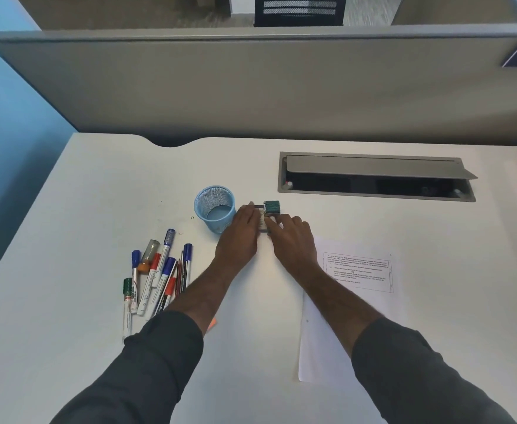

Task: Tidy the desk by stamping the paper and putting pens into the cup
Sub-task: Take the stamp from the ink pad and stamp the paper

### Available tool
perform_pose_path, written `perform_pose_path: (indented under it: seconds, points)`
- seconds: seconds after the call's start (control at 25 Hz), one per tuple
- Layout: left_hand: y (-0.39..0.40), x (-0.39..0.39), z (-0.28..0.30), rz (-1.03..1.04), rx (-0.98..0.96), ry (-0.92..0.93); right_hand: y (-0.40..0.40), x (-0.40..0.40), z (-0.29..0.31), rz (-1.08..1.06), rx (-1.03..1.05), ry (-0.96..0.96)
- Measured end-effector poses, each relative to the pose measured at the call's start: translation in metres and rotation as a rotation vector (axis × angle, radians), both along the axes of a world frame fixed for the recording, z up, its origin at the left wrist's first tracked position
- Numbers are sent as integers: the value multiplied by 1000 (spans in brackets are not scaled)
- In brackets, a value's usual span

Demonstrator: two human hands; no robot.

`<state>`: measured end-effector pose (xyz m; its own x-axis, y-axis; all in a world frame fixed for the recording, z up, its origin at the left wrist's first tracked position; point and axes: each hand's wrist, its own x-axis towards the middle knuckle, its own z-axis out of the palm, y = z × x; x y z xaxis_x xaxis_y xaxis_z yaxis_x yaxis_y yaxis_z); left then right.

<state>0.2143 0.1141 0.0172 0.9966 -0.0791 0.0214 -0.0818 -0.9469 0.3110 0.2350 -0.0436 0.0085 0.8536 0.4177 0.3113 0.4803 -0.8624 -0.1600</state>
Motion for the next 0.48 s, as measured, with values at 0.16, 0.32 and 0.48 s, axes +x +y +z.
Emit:
perform_pose_path:
  seconds: [0.16,0.32,0.48]
  points:
    - [1,3,1,-19,37,34,-11,0,2,-31,80,-49]
    - [7,9,5,-52,84,64,-30,-3,14,-94,169,-11]
    - [8,11,17,-70,84,76,-47,-8,18,-128,213,24]
